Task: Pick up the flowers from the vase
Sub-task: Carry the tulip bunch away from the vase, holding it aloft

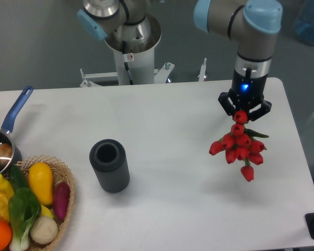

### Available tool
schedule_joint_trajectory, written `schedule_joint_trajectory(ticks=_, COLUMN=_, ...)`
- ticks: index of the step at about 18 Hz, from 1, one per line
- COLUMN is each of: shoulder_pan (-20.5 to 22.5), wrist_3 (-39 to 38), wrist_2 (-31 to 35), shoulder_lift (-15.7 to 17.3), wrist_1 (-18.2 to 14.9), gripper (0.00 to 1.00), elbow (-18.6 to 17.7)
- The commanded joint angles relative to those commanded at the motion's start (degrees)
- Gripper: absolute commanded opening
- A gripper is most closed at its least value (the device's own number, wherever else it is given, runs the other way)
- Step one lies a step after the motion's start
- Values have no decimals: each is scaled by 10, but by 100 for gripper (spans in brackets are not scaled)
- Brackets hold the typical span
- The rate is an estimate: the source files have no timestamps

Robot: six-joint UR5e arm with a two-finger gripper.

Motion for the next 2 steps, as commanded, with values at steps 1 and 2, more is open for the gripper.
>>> schedule_joint_trajectory(ticks=1, shoulder_pan=-4, wrist_3=1, wrist_2=8, shoulder_lift=-7, wrist_1=-12, gripper=0, elbow=10)
schedule_joint_trajectory(ticks=2, shoulder_pan=-6, wrist_3=2, wrist_2=15, shoulder_lift=-11, wrist_1=-16, gripper=0, elbow=15)
